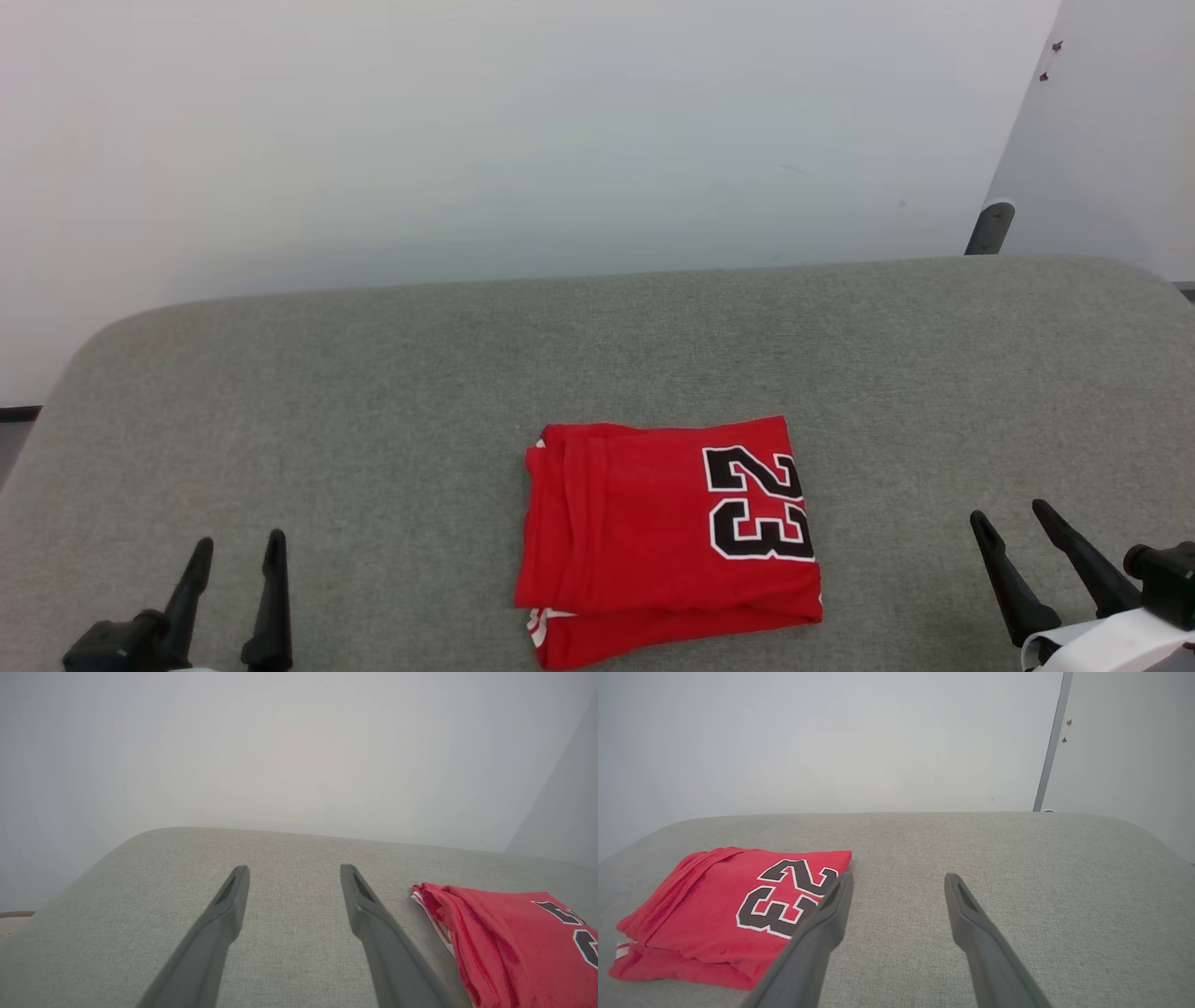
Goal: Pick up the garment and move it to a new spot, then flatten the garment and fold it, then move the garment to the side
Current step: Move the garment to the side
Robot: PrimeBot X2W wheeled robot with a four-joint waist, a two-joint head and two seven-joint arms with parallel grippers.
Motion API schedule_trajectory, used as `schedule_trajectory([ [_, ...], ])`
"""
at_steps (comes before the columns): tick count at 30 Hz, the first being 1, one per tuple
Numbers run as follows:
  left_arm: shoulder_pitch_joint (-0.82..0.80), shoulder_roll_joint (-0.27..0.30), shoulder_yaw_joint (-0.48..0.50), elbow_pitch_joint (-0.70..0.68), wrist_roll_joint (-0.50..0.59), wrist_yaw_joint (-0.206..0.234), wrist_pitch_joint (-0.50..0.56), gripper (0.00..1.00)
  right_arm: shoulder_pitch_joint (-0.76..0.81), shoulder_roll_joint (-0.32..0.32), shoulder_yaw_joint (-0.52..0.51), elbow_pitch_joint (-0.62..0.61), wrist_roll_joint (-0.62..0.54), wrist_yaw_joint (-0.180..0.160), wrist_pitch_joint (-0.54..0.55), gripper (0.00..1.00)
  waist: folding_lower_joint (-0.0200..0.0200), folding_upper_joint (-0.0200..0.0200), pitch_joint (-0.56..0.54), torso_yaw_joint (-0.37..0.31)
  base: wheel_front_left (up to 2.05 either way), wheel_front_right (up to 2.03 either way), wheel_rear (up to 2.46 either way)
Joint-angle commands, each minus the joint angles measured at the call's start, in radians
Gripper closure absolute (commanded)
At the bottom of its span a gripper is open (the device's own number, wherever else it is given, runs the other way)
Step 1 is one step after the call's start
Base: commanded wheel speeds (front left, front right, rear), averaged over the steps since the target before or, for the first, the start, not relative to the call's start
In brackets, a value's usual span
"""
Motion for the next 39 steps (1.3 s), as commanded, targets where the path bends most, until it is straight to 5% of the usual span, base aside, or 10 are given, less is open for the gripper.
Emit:
schedule_trajectory([
  [1, 0.014, -0.002, -0.001, -0.004, 0.007, -0.004, 0.0, 0.0, 0.007, 0.003, -0.006, -0.003, -0.007, -0.001, -0.004, 0.0, 0.0, 0.0, 0.0, 0.002, 0.0, 0.0, 0.0],
  [17, 0.01, -0.008, -0.026, -0.014, -0.003, -0.004, 0.0, 0.0, -0.067, 0.013, 0.107, 0.002, 0.041, -0.001, 0.101, 0.0, 0.0, 0.0, 0.021, 0.092, 0.0, 0.0, 0.0],
  [28, -0.045, -0.022, -0.116, 0.005, -0.022, -0.004, 0.0, 0.0, -0.178, 0.006, 0.139, 0.134, 0.1, -0.001, 0.253, 0.0, 0.0, 0.0, 0.097, 0.236, 0.0, 0.0, 0.0],
  [39, -0.102, -0.042, -0.159, 0.021, -0.048, -0.004, 0.0, 0.0, -0.28, 0.032, 0.15, 0.268, 0.15, -0.001, 0.456, 0.0, 0.0, 0.0, 0.173, 0.306, 0.0, 0.0, 0.0],
])
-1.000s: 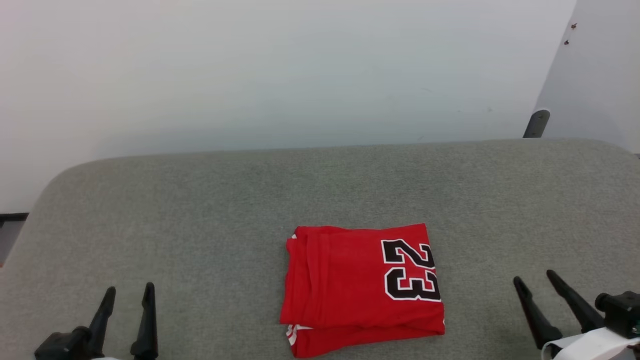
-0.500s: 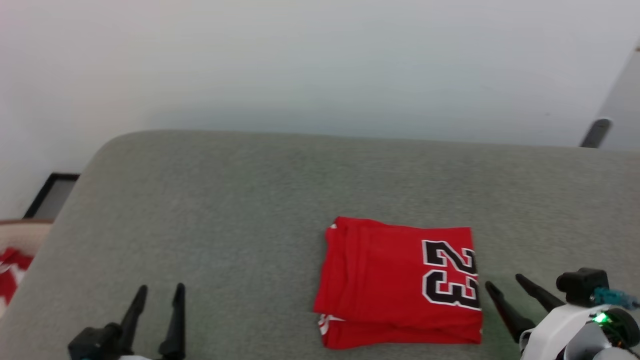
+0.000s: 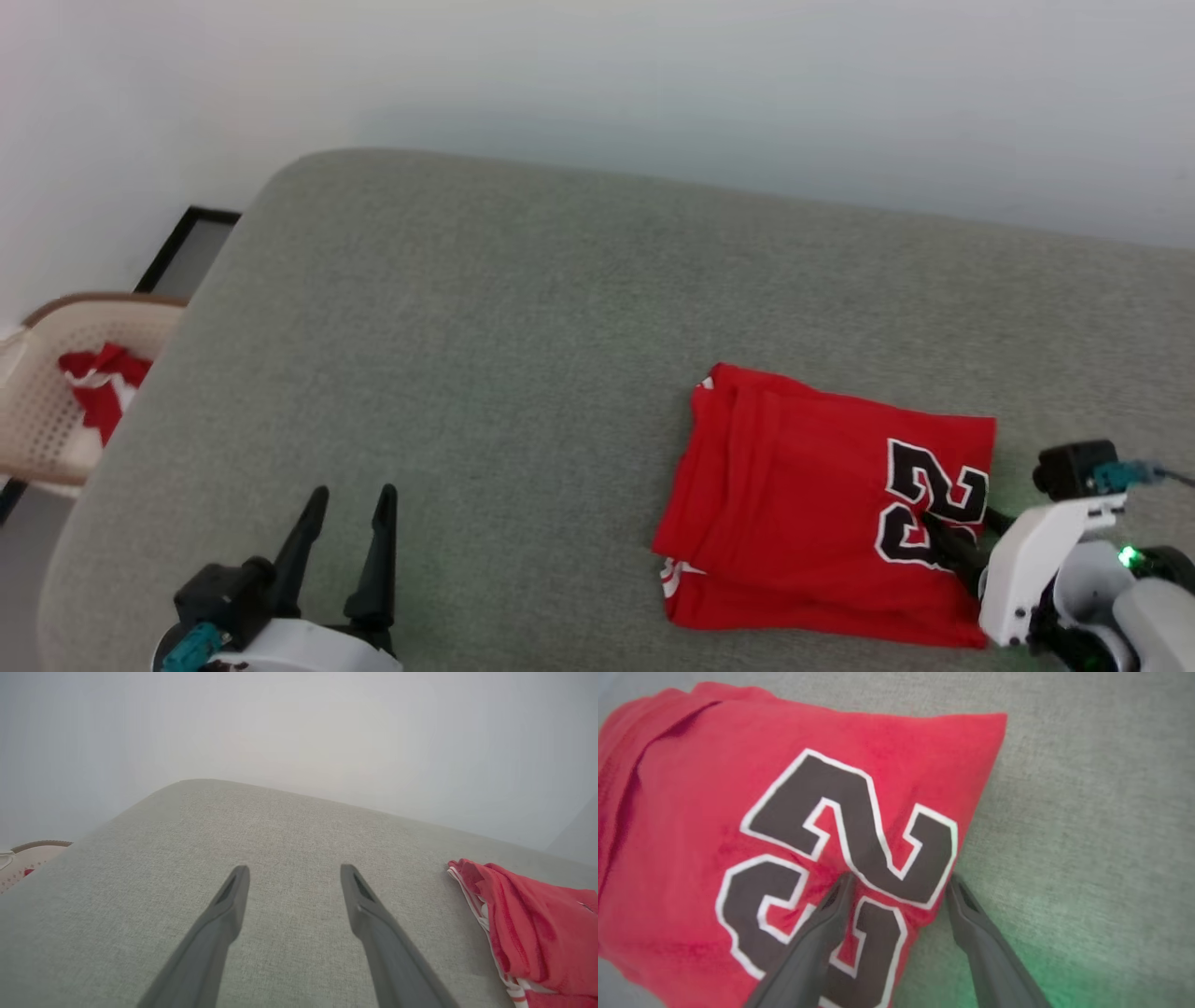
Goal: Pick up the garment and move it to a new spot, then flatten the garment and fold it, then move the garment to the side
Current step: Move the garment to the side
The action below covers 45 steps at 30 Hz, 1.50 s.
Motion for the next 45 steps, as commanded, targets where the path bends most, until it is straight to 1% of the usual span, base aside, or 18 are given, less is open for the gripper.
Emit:
schedule_trajectory([
  [1, -0.011, -0.002, -0.003, 0.004, -0.008, -0.004, 0.0, 0.0, -0.011, 0.007, 0.008, 0.011, 0.009, -0.001, 0.02, 0.0, 0.0, 0.0, 0.033, 0.034, 0.0, 0.0, 0.0],
  [3, -0.018, -0.008, -0.006, 0.007, -0.013, -0.004, 0.0, 0.0, -0.018, 0.022, 0.019, 0.033, 0.021, -0.001, 0.074, 0.0, 0.0, 0.0, 0.038, 0.04, 0.0, 0.0, 0.0],
  [4, -0.021, -0.01, -0.008, 0.007, -0.013, -0.004, -0.001, 0.0, -0.023, 0.025, 0.03, 0.04, 0.025, 0.0, 0.101, 0.58, 0.0, 0.0, 0.041, 0.043, 0.0, 0.0, 0.0],
  [5, -0.022, -0.011, -0.009, 0.009, -0.013, -0.004, 0.0, 0.0, -0.026, 0.028, 0.04, 0.043, 0.03, 0.0, 0.124, 1.0, 0.0, 0.0, 0.043, 0.044, 0.0, 0.0, 0.0],
  [7, -0.026, -0.013, -0.011, 0.011, -0.015, -0.004, 0.0, 0.0, -0.033, 0.032, 0.053, 0.031, 0.049, 0.0, 0.154, 1.0, 0.0, 0.0, 0.047, 0.047, 0.0, 0.0, 0.0],
  [11, -0.033, -0.015, -0.009, 0.011, -0.015, -0.004, 0.0, 0.0, -0.068, -0.003, 0.061, -0.004, 0.043, 0.0, 0.163, 1.0, 0.0, 0.0, 0.057, 0.044, 0.0, 0.0, 0.0],
  [15, -0.041, -0.01, -0.01, -0.002, -0.008, -0.004, -0.001, 0.0, -0.099, -0.064, 0.065, -0.062, 0.024, -0.001, 0.163, 1.0, 0.0, 0.0, 0.068, 0.026, 0.0, 0.0, 0.0],
  [18, -0.048, -0.006, -0.011, -0.012, -0.007, -0.004, 0.0, 0.0, -0.115, -0.111, 0.057, -0.108, 0.01, -0.001, 0.172, 1.0, 0.0, 0.0, 0.076, 0.001, 0.0, 0.0, 0.0],
  [25, -0.093, 0.017, -0.035, -0.029, -0.002, -0.004, 0.0, 0.0, -0.137, -0.222, 0.041, -0.207, 0.0, -0.001, 0.206, 1.0, 0.0, 0.0, 0.109, -0.099, 0.0, 0.0, 0.0],
  [26, -0.101, 0.023, -0.039, -0.029, 0.0, -0.004, 0.0, 0.0, -0.141, -0.232, 0.041, -0.218, -0.002, -0.001, 0.211, 1.0, 0.0, 0.0, 0.114, -0.119, 0.0, 0.0, 0.0],
  [27, -0.123, 0.032, -0.048, -0.028, 0.001, -0.004, 0.0, 0.0, -0.154, -0.257, 0.039, -0.238, -0.006, -0.001, 0.222, 1.0, 0.0, 0.0, 0.127, -0.157, 0.0, 0.0, 0.0],
  [28, -0.134, 0.035, -0.057, -0.028, 0.001, -0.004, -0.001, 0.0, -0.161, -0.271, 0.037, -0.246, -0.006, -0.001, 0.224, 1.0, 0.0, 0.0, 0.133, -0.174, 0.0, 0.0, 0.0],
  [31, -0.159, 0.051, -0.065, -0.031, 0.002, -0.004, 0.0, 0.0, -0.188, -0.294, 0.04, -0.269, -0.004, -0.001, 0.235, 1.0, 0.0, 0.0, 0.153, -0.241, 0.0, 0.0, 0.0],
  [34, -0.191, 0.064, -0.083, -0.035, 0.003, -0.003, 0.0, 0.0, -0.224, -0.327, 0.052, -0.272, -0.014, -0.001, 0.237, 1.0, 0.0, 0.0, 0.174, -0.301, 0.0, 0.0, 0.0],
  [38, -0.225, 0.081, -0.101, -0.038, -0.001, -0.003, 0.0, 0.0, -0.287, -0.368, 0.094, -0.265, -0.018, -0.001, 0.225, 1.0, 0.0, 0.0, 0.203, -0.373, 0.0, 0.0, 0.0],
  [42, -0.266, 0.092, -0.135, -0.033, -0.003, -0.003, 0.0, 0.0, -0.351, -0.419, 0.145, -0.237, -0.033, -0.001, 0.177, 1.0, 0.0, 0.0, 0.232, -0.419, 0.0, 0.0, 0.0],
  [45, -0.293, 0.099, -0.16, -0.028, -0.001, -0.003, 0.0, 0.0, -0.402, -0.454, 0.186, -0.196, -0.051, -0.001, 0.114, 1.0, 0.0, 0.0, 0.254, -0.437, 0.0, 0.0, 0.0],
])
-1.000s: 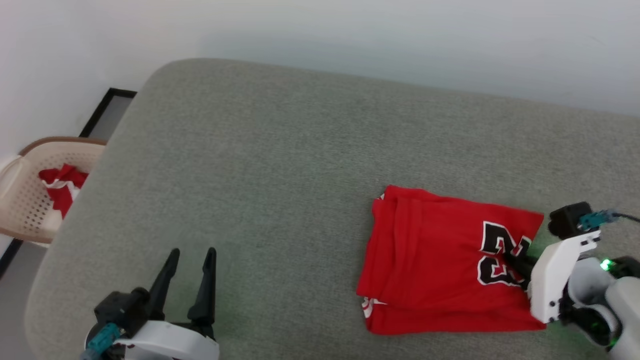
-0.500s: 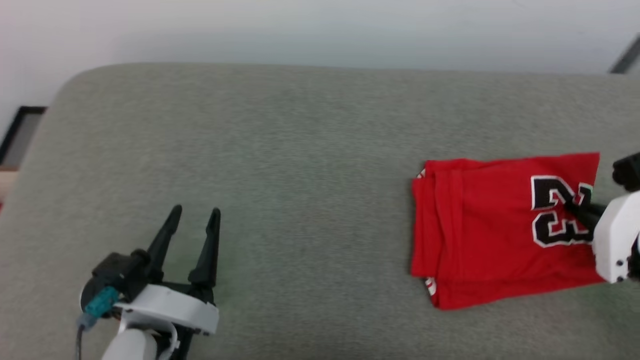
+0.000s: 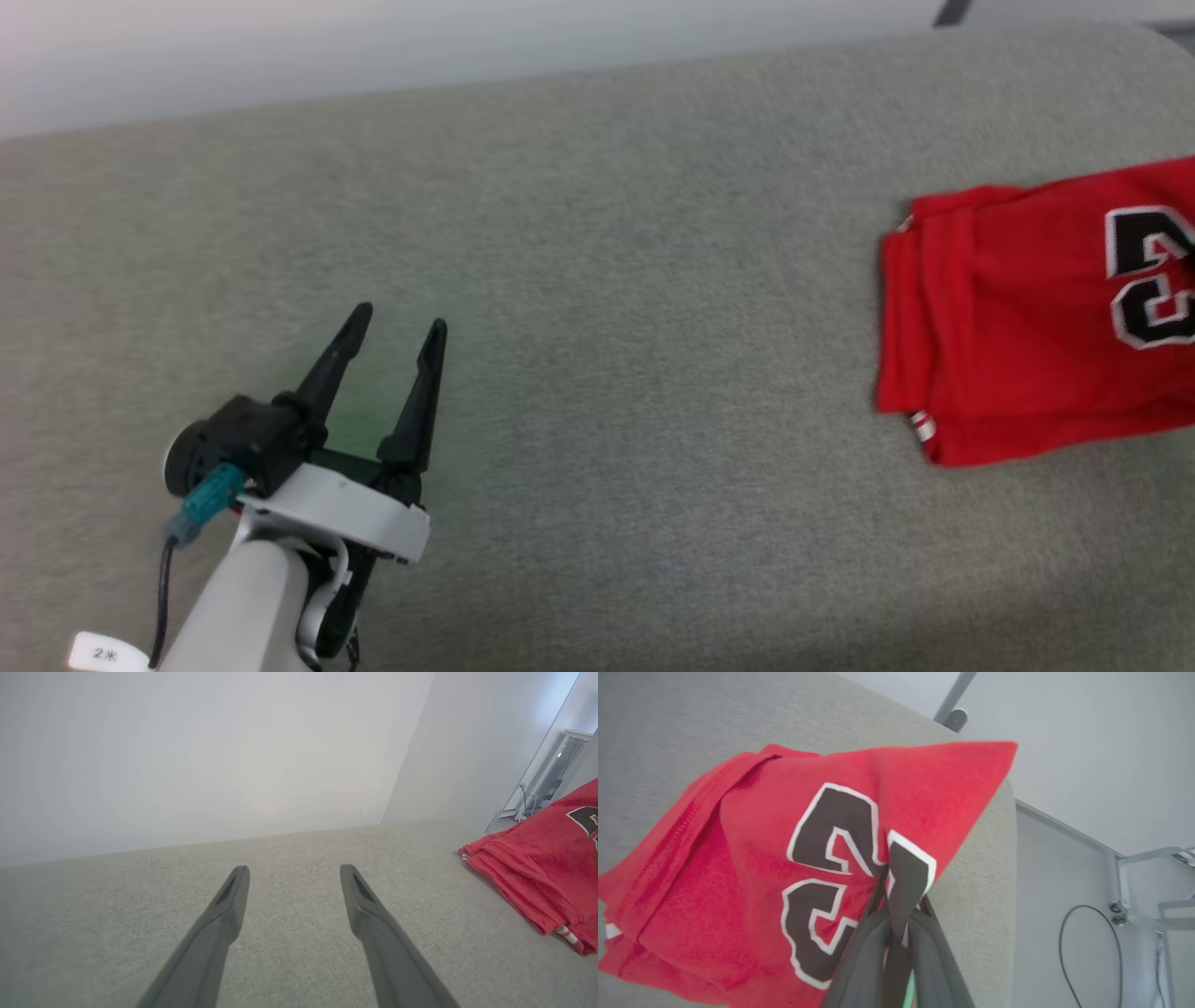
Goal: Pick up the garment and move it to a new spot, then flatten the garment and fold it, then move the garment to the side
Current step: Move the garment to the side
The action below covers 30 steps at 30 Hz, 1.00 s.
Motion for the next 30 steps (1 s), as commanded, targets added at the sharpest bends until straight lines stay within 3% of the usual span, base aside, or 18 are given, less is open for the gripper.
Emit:
schedule_trajectory([
  [1, -0.019, 0.009, -0.006, 0.005, -0.002, -0.003, 0.0, 0.0, -0.034, -0.01, 0.02, 0.021, -0.019, -0.001, -0.033, 1.0, 0.0, 0.0, 0.068, -0.064, 0.0, 0.0, 0.0],
  [10, -0.068, 0.039, -0.043, 0.01, -0.017, -0.003, 0.0, 0.0, -0.19, -0.05, 0.135, 0.249, -0.166, -0.001, -0.236, 1.0, 0.0, 0.0, 0.129, -0.06, 0.0, 0.0, 0.0],
  [20, -0.105, 0.054, -0.067, 0.02, -0.036, -0.003, 0.0, 0.0, -0.254, 0.042, 0.109, 0.51, -0.249, -0.001, -0.329, 1.0, 0.0, 0.0, 0.164, -0.024, 0.0, 0.0, 0.0],
  [23, -0.109, 0.058, -0.071, 0.024, -0.041, -0.003, 0.0, 0.0, -0.257, 0.082, 0.092, 0.581, -0.268, -0.001, -0.36, 0.78, 0.0, 0.0, 0.166, -0.013, 0.0, 0.0, 0.0],
  [24, -0.111, 0.058, -0.071, 0.026, -0.04, -0.003, 0.0, 0.0, -0.26, 0.091, 0.089, 0.6, -0.278, -0.001, -0.373, 0.66, 0.0, 0.0, 0.165, -0.01, 0.0, 0.0, 0.0],
  [25, -0.112, 0.058, -0.07, 0.026, -0.04, -0.003, 0.0, 0.0, -0.263, 0.097, 0.086, 0.619, -0.285, -0.001, -0.385, 0.38, 0.0, 0.0, 0.165, -0.007, 0.0, 0.0, 0.0],
  [26, -0.113, 0.057, -0.07, 0.027, -0.041, -0.003, 0.0, 0.0, -0.265, 0.103, 0.079, 0.643, -0.292, -0.001, -0.392, 0.01, 0.0, 0.0, 0.163, -0.004, 0.0, 0.0, 0.0],
  [30, -0.11, 0.054, -0.07, 0.033, -0.045, -0.003, 0.0, 0.0, -0.276, 0.136, 0.067, 0.709, -0.308, -0.001, -0.418, 0.0, 0.0, 0.0, 0.148, 0.005, 0.0, 0.0, 0.0],
])
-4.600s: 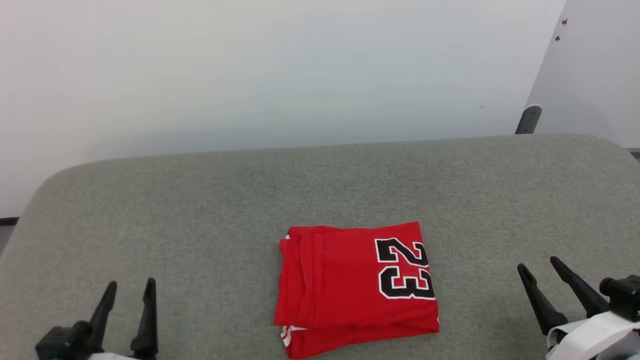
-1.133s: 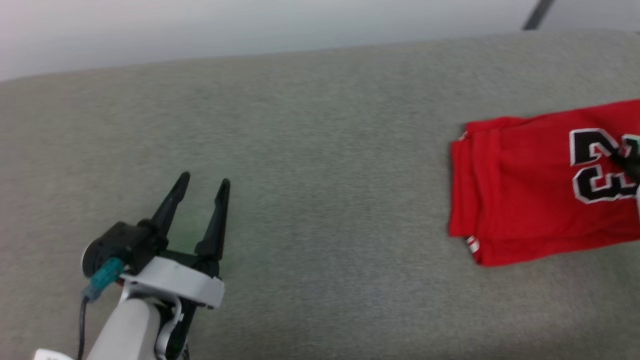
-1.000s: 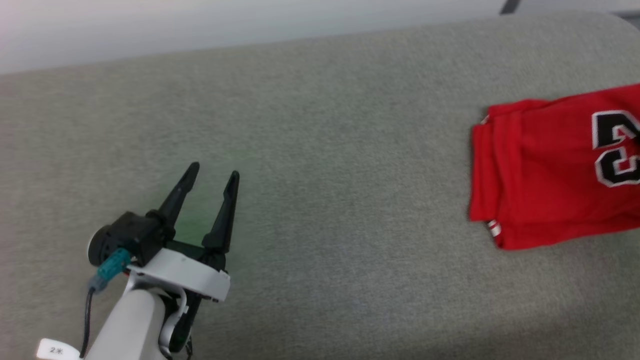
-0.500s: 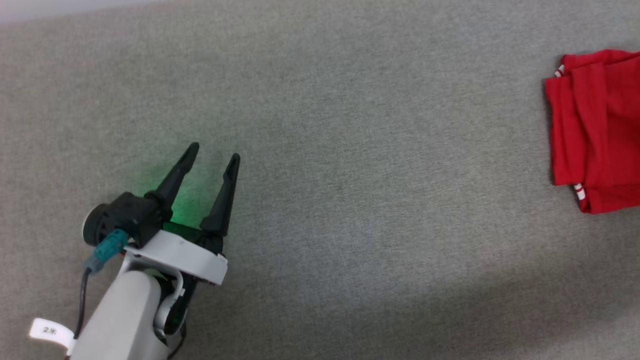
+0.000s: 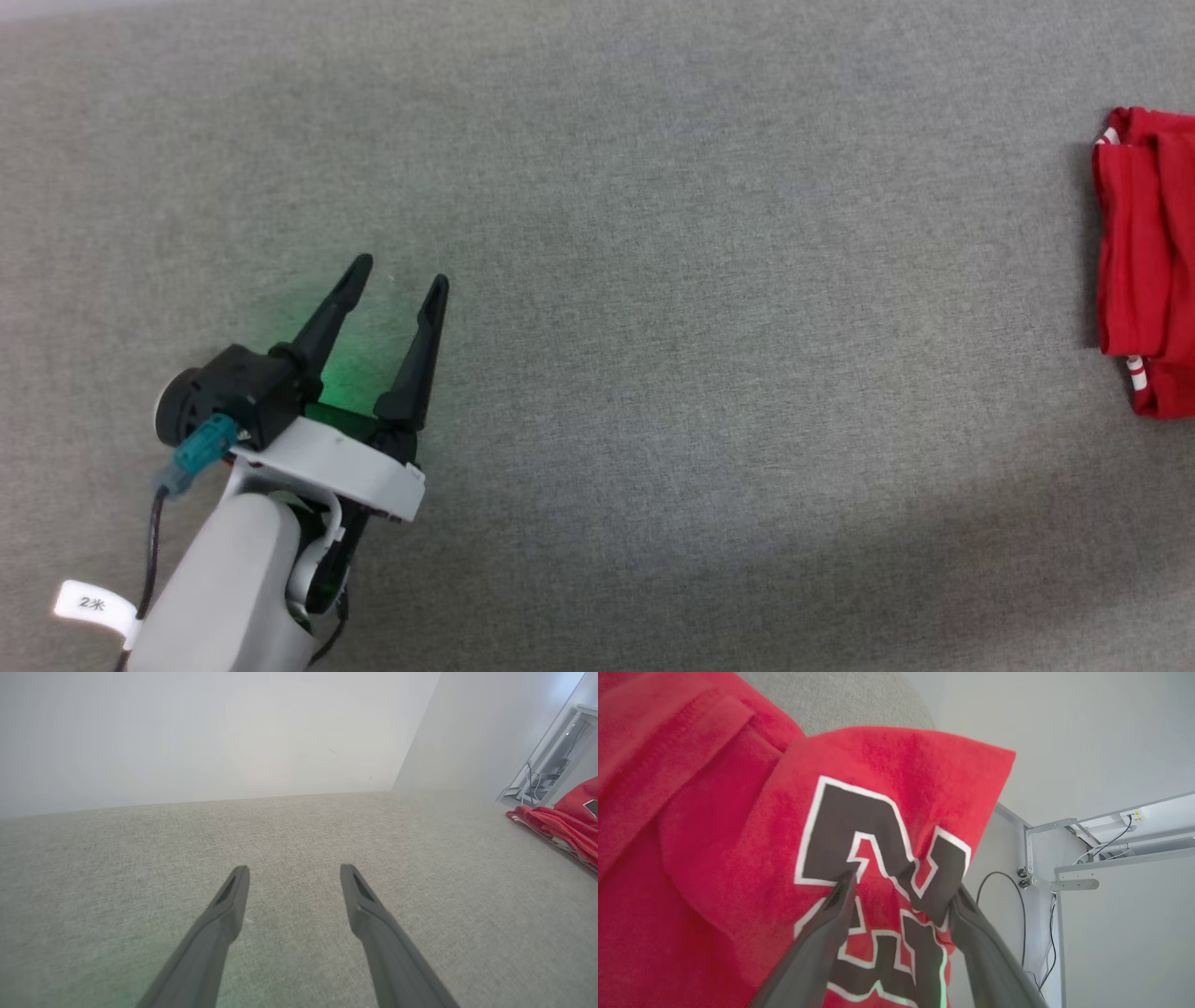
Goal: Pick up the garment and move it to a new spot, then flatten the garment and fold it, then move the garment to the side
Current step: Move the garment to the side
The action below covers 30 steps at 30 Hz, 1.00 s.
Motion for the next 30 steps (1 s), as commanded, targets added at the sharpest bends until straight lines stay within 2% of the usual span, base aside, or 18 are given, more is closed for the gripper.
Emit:
schedule_trajectory([
  [1, -0.003, -0.004, 0.001, 0.004, -0.005, -0.003, 0.0, 0.0, -0.017, 0.015, -0.005, 0.023, -0.008, -0.001, -0.013, 0.0, 0.0, -0.0001, -0.015, 0.007, 0.0, 0.0, 0.0],
  [11, 0.052, -0.022, 0.015, 0.025, -0.019, -0.003, 0.0, 0.0, 0.009, 0.049, -0.026, 0.114, -0.019, -0.001, -0.1, 0.0, 0.0, -0.0001, -0.131, 0.032, 0.0, 0.0, 0.0],
  [19, 0.112, -0.023, 0.031, 0.042, -0.029, -0.003, -0.001, 0.0, 0.071, 0.06, -0.042, 0.124, 0.018, -0.001, -0.146, 0.0, 0.0, -0.0001, -0.247, 0.071, 0.0, 0.0, 0.0],
  [26, 0.192, -0.017, 0.072, 0.046, -0.02, -0.003, 0.0, 0.0, 0.162, 0.097, -0.093, 0.08, 0.05, -0.001, -0.175, 0.0, 0.0, -0.0001, -0.356, 0.109, 0.0, 0.0, 0.0],
  [30, 0.243, -0.015, 0.102, 0.043, -0.006, -0.003, 0.0, 0.0, 0.236, 0.108, -0.18, -0.021, 0.038, -0.001, -0.176, 0.0, 0.0, -0.0001, -0.41, 0.128, 0.0, 0.0, 0.0],
])
